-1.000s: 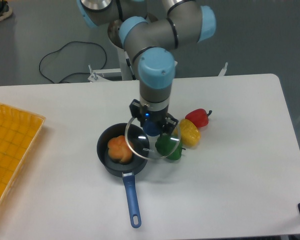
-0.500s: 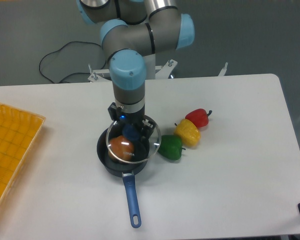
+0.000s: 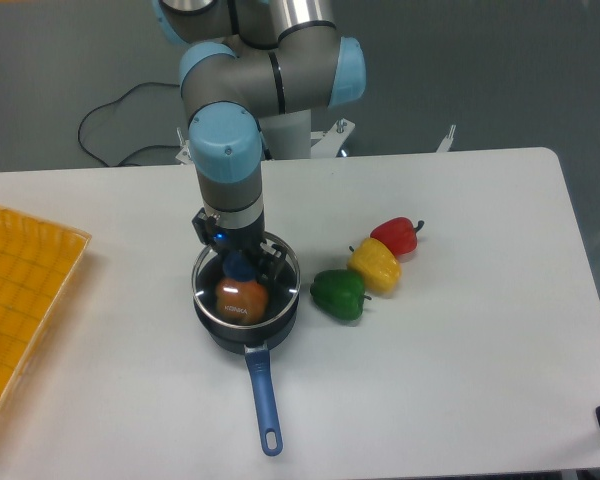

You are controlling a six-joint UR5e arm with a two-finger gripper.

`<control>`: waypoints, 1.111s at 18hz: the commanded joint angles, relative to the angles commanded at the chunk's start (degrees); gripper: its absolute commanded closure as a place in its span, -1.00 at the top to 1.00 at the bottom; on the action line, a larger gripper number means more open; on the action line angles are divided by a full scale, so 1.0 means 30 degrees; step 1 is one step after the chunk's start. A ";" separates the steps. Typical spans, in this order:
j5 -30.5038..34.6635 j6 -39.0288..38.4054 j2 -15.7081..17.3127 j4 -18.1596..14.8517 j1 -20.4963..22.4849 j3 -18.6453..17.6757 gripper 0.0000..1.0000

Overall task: Close the pot lid
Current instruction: 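Press the glass lid down onto the saucepan rim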

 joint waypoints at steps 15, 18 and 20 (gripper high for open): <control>0.0058 0.0000 -0.0264 0.1319 -0.0234 -0.0674 0.13; 0.0059 0.0000 -0.0293 0.1319 -0.0205 -0.0674 0.13; 0.0059 0.0000 -0.0322 0.1348 -0.0205 -0.0645 0.13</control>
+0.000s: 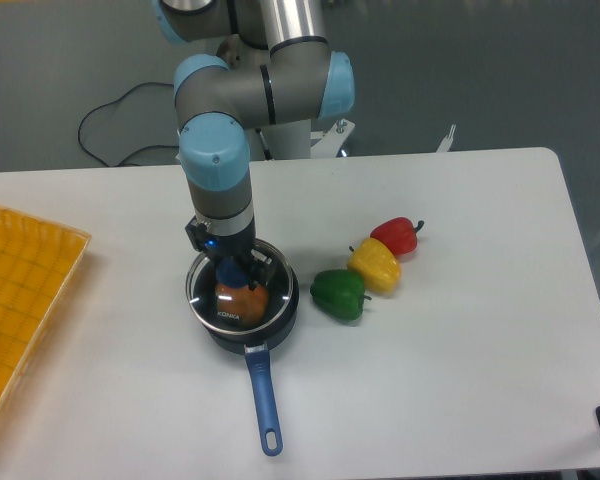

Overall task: Close the pot lid
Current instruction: 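Press the glass lid down onto the saucepan rim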

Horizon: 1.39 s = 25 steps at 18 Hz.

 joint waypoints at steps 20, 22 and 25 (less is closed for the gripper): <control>0.0088 0.0029 -0.0264 0.0117 0.0058 0.0000 0.13; 0.0088 0.0029 -0.0264 0.0117 0.0088 0.0000 0.13; 0.0117 0.0059 -0.0293 0.0117 0.0117 0.0000 0.13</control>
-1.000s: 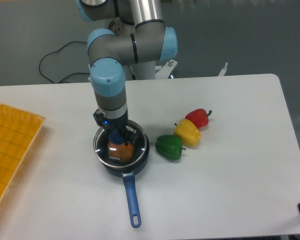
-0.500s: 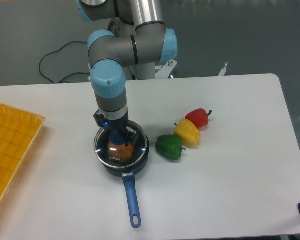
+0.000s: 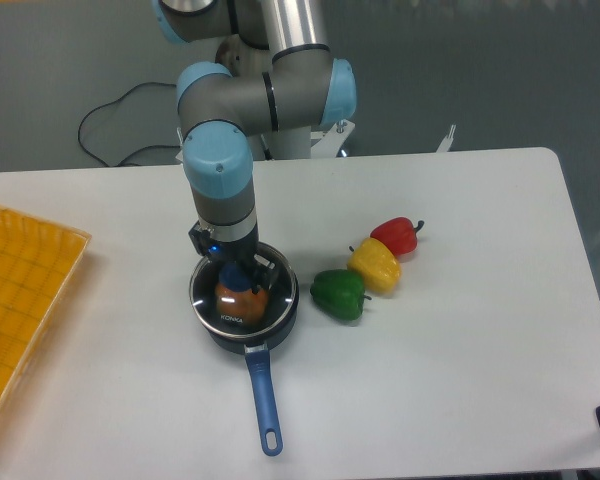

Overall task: Close the pot lid
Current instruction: 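Press the glass lid down onto the saucepan rim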

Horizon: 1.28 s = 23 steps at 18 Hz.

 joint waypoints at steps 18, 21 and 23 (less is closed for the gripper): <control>0.0088 -0.0058 -0.0147 0.0146 0.0000 0.0000 0.13; 0.0088 -0.0059 -0.0205 0.0264 0.0000 -0.0029 0.13; 0.0088 -0.0059 -0.0264 0.0293 -0.0029 0.0000 0.13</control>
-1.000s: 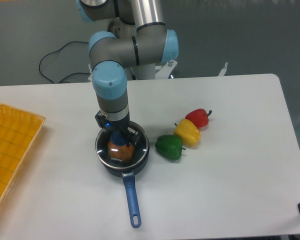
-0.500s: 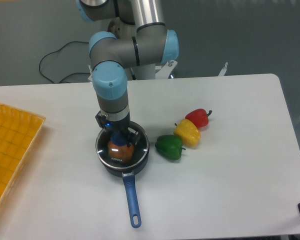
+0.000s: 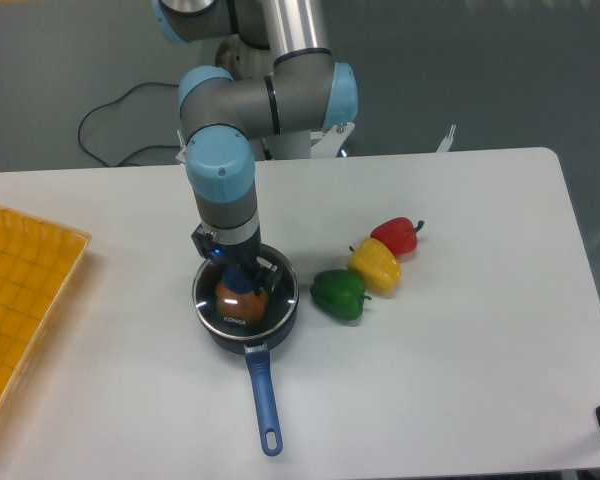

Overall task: Close the pot lid
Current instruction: 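Press the glass lid down onto the saucepan rim, then open the gripper and raise it off the lid knob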

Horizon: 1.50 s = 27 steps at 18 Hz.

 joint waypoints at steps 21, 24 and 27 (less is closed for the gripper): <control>0.0234 0.0059 -0.0058 0.0059 -0.0029 -0.0029 0.43; 0.0264 0.0059 -0.0059 0.0059 -0.0059 -0.0029 0.43; 0.0264 0.0059 -0.0059 0.0059 -0.0059 -0.0029 0.46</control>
